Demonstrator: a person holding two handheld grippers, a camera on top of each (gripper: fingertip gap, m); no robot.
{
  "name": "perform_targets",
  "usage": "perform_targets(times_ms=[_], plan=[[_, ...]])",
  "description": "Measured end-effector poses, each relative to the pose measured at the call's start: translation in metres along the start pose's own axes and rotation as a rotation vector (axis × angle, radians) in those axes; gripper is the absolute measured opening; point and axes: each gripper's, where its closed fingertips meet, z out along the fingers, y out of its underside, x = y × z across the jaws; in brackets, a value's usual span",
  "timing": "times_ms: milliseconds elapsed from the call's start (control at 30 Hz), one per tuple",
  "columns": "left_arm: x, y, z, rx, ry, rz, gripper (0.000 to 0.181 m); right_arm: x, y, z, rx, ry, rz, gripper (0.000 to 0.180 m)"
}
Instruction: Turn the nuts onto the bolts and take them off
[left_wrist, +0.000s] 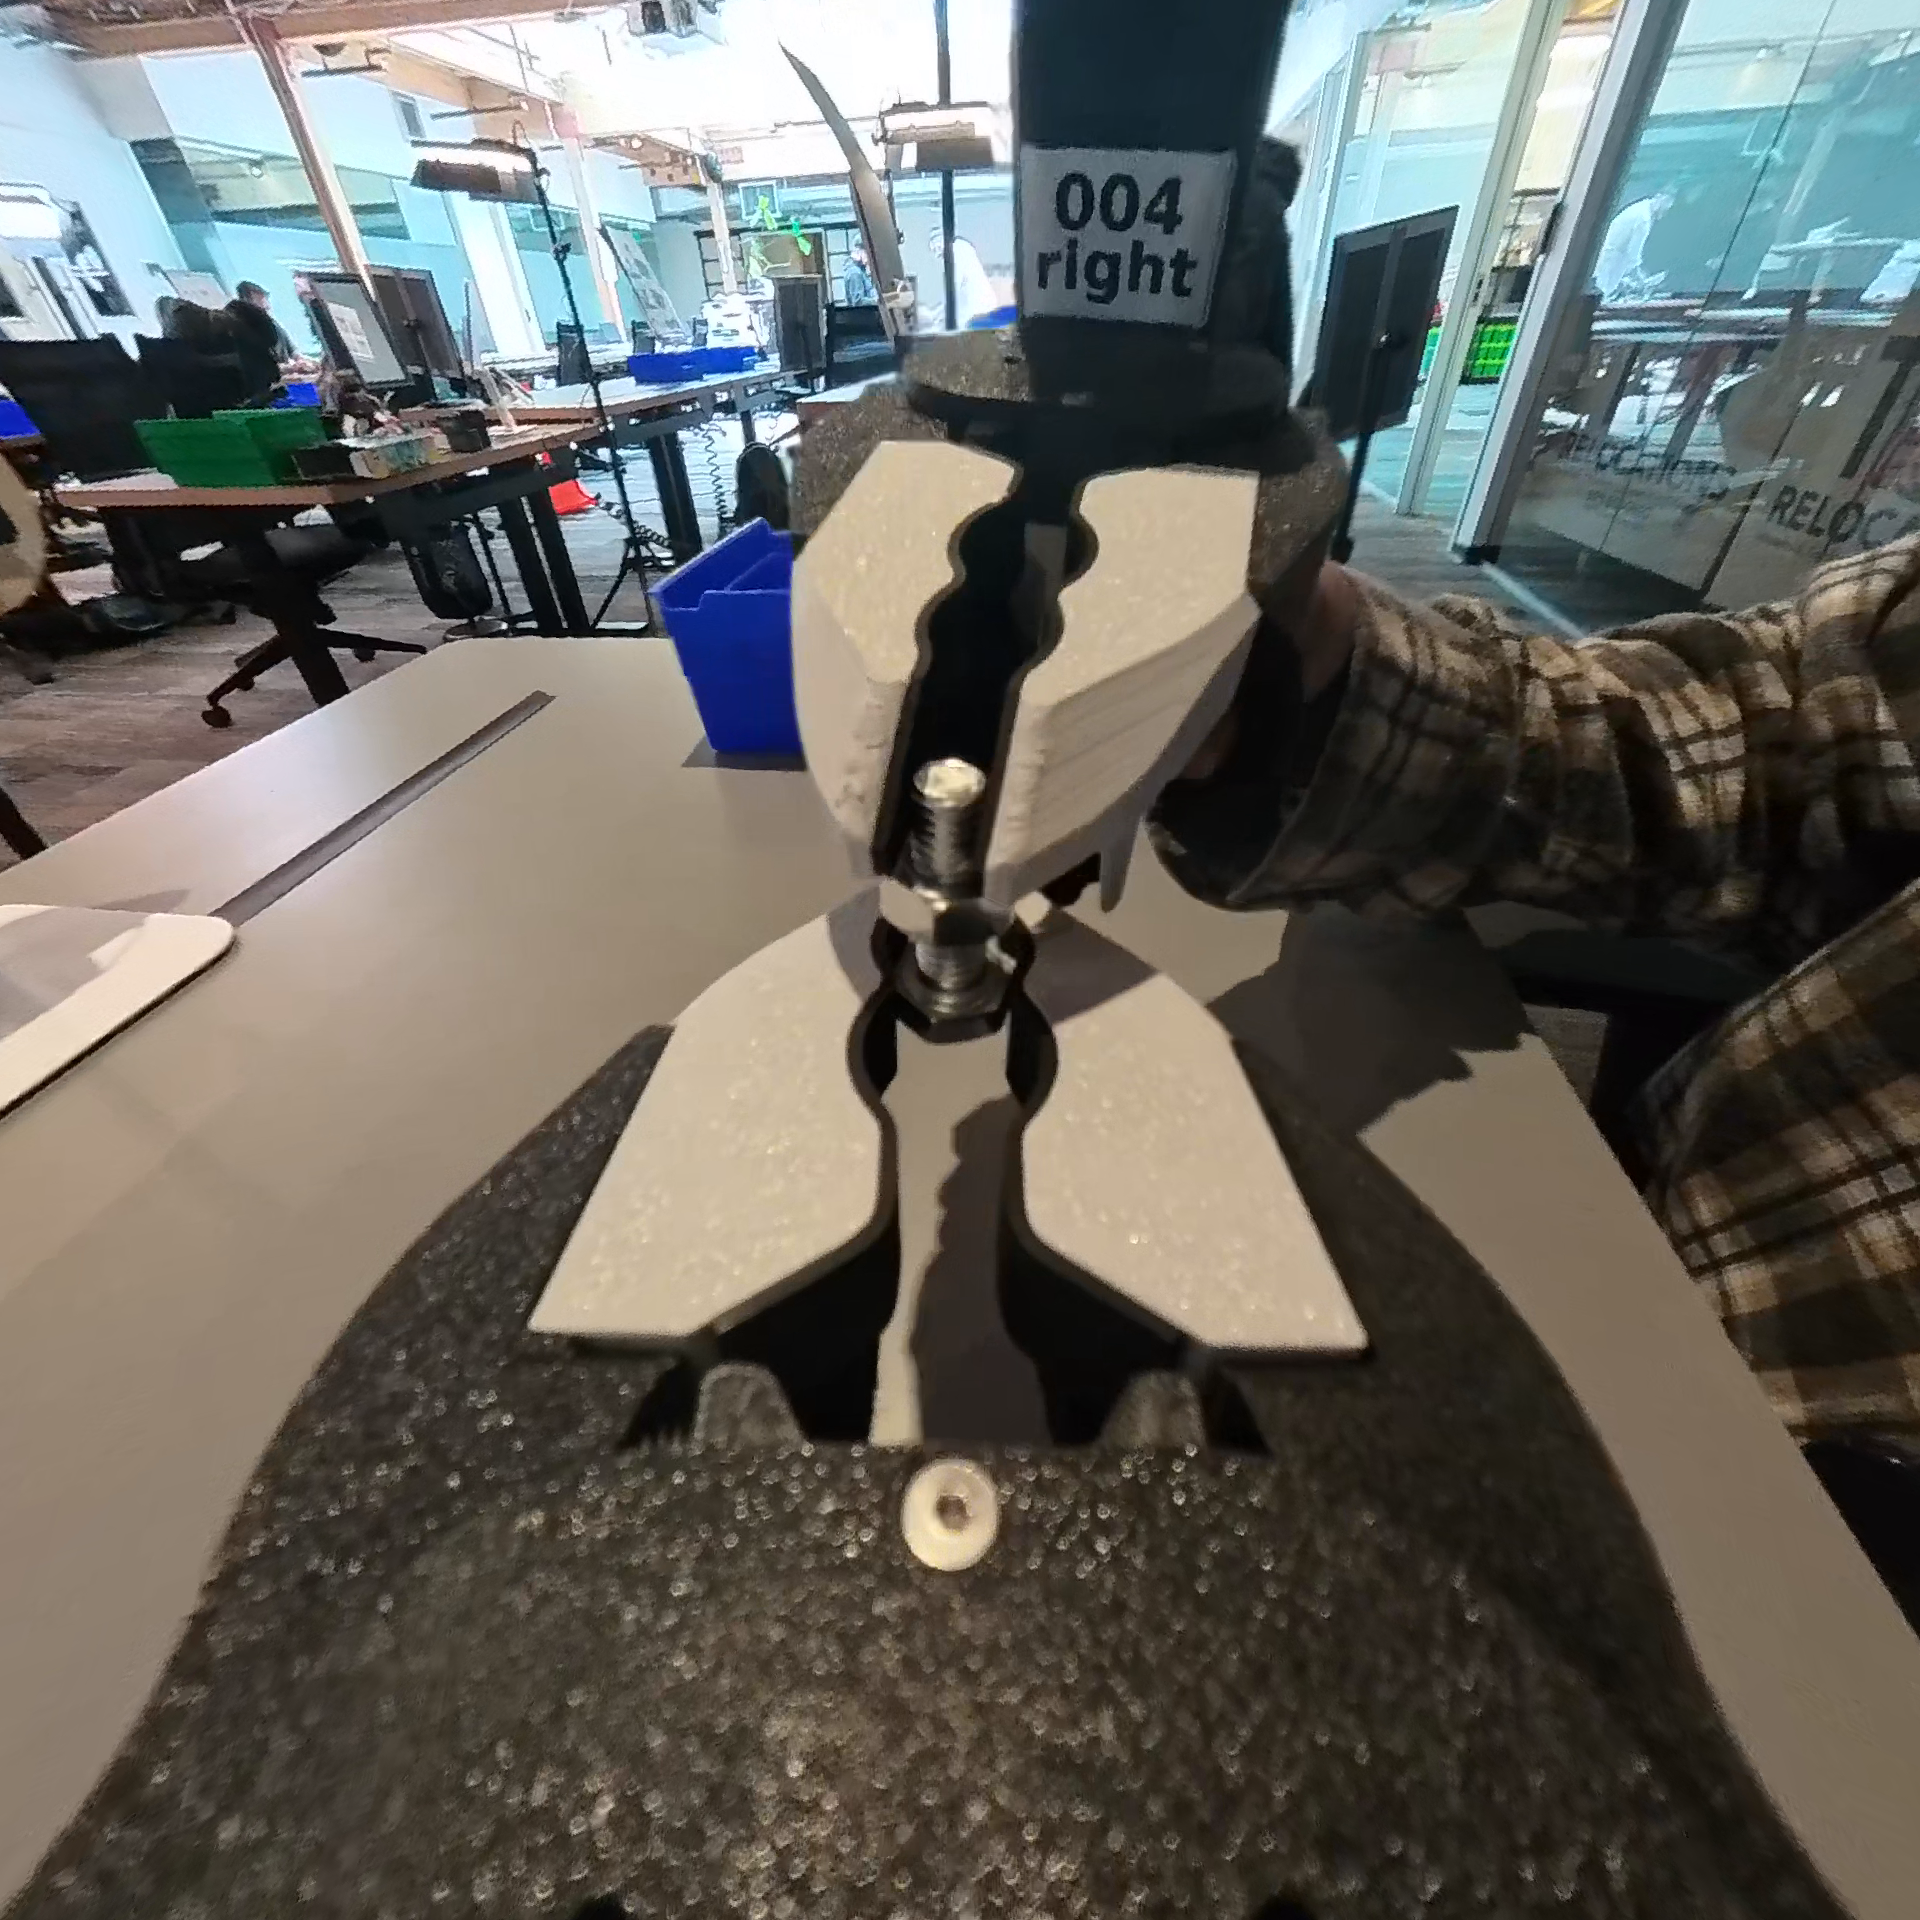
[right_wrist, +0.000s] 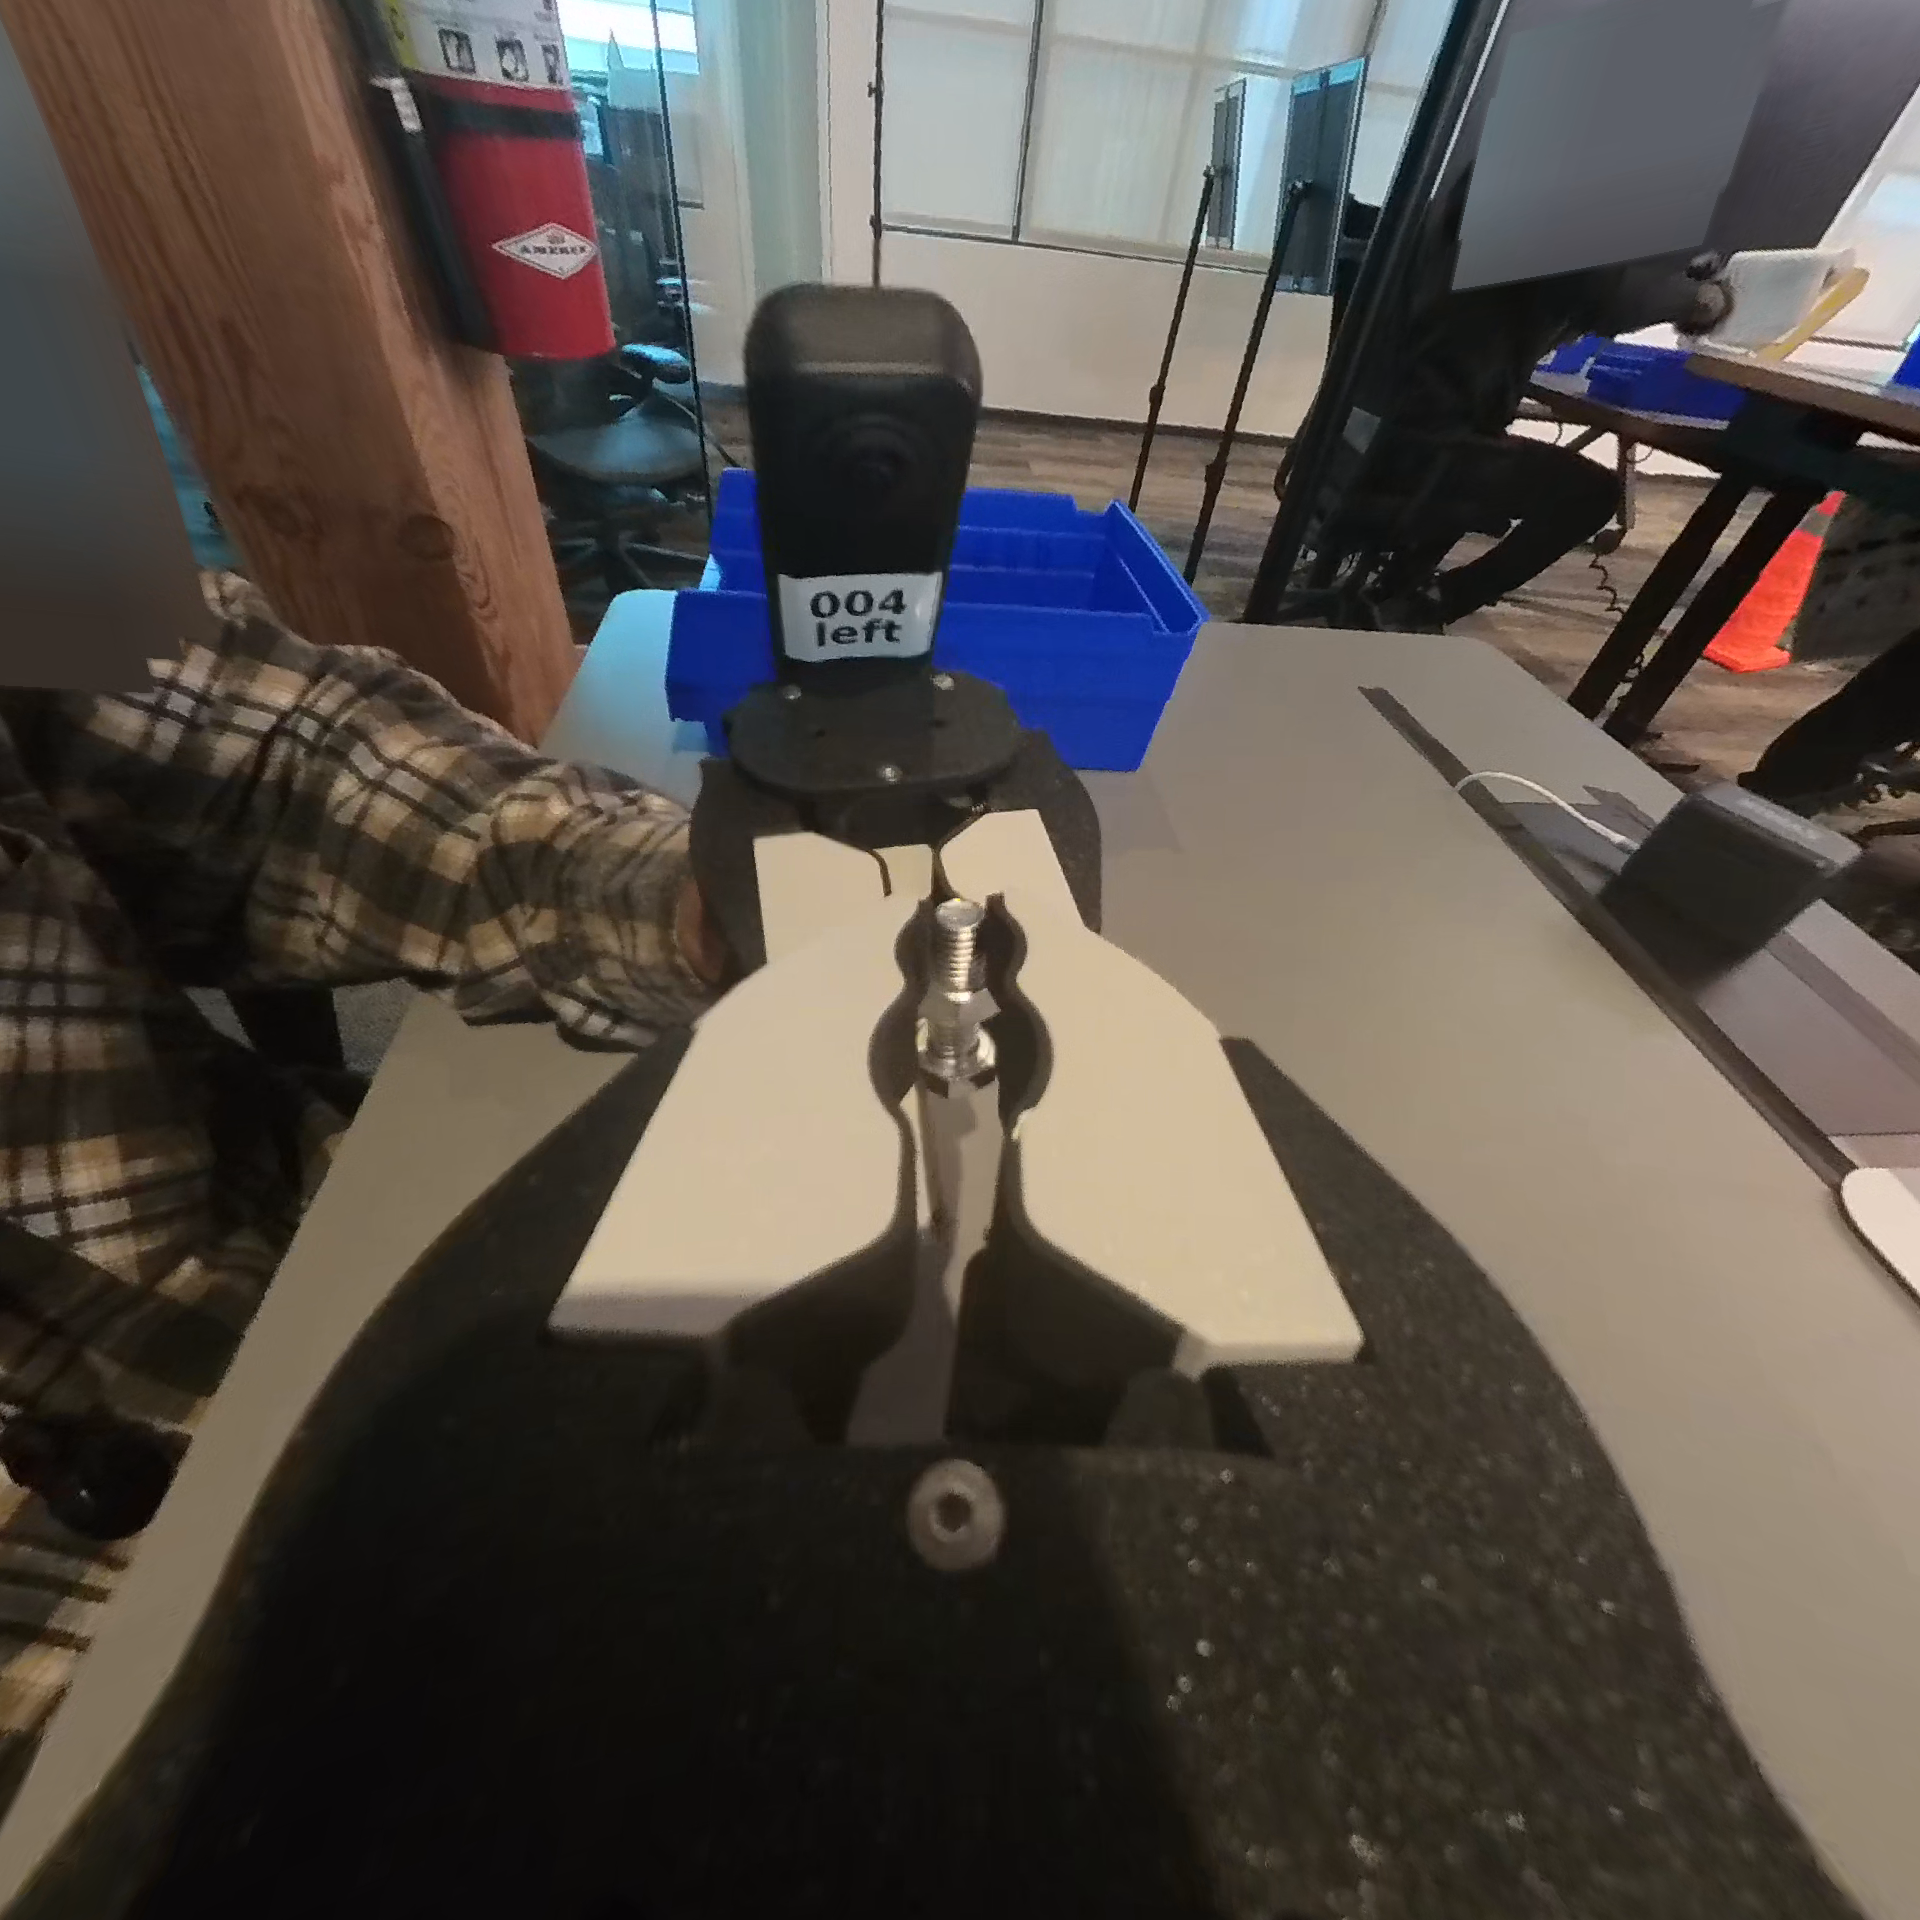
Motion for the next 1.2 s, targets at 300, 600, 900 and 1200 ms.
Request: perform_targets(times_ms=[300, 600, 900, 1200], plan=[[-0.004, 0.007, 0.010, -0.022, -0.016, -0.062, 0.084, 0.071, -0.019, -0.173, -0.134, 0.467, 0.048, 0.009], [0.002, 0.014, 0.017, -0.046, 0.014, -0.049, 0.072, 0.104, 0.122, -0.431, -0.609, 1.019, 0.563, 0.009], [0.002, 0.018, 0.016, -0.061, 0.023, -0.049, 0.066, 0.085, 0.233, -0.466, -0.806, 1.047, 0.893, 0.010], [0.002, 0.016, 0.014, -0.053, 0.030, -0.054, 0.064, 0.107, 0.172, -0.469, -0.644, 1.124, 0.699, 0.036]])
